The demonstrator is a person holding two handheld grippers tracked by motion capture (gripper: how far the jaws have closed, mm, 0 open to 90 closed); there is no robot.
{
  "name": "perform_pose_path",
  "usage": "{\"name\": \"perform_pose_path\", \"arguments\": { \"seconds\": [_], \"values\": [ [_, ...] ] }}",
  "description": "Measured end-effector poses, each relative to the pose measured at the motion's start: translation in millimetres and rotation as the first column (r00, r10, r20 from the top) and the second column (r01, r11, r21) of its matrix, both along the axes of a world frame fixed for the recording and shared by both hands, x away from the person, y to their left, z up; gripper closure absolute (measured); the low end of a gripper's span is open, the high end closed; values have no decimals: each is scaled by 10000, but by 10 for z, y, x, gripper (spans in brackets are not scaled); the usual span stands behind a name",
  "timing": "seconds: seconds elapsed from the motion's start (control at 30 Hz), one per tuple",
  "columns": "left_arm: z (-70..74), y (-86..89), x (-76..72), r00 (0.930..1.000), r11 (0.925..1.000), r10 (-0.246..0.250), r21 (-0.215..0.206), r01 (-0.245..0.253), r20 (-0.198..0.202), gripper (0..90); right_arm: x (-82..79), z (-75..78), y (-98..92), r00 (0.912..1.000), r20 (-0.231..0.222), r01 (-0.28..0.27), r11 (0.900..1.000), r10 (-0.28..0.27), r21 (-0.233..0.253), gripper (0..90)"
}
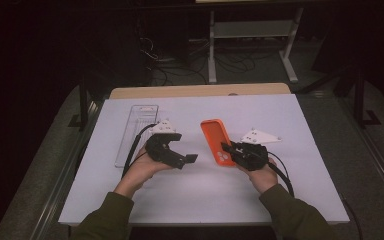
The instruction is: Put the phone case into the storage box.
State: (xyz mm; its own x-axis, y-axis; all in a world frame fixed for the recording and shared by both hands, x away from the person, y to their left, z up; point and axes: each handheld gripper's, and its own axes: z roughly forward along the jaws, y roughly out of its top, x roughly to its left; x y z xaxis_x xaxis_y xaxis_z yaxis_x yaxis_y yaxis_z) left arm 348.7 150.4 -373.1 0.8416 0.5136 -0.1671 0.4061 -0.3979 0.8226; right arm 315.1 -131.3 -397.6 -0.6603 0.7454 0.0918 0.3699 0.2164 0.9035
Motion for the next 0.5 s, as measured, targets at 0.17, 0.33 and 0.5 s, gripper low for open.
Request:
{"name": "perform_pose_path", "arguments": {
  "seconds": [0.17,0.33,0.5],
  "values": [
    [-2,-15,36,9999,9999,103,-22,-103,59,0,-23,6,50,10000,1,-98,10000,98,8,789],
    [-10,-49,62,9998,9998,174,-115,-174,13,0,-39,7,85,9997,51,-238,9997,238,-15,789],
    [-18,-105,91,9998,9996,194,-203,-195,-39,0,-45,6,113,9995,87,-291,9996,291,-23,790]
  ]
}}
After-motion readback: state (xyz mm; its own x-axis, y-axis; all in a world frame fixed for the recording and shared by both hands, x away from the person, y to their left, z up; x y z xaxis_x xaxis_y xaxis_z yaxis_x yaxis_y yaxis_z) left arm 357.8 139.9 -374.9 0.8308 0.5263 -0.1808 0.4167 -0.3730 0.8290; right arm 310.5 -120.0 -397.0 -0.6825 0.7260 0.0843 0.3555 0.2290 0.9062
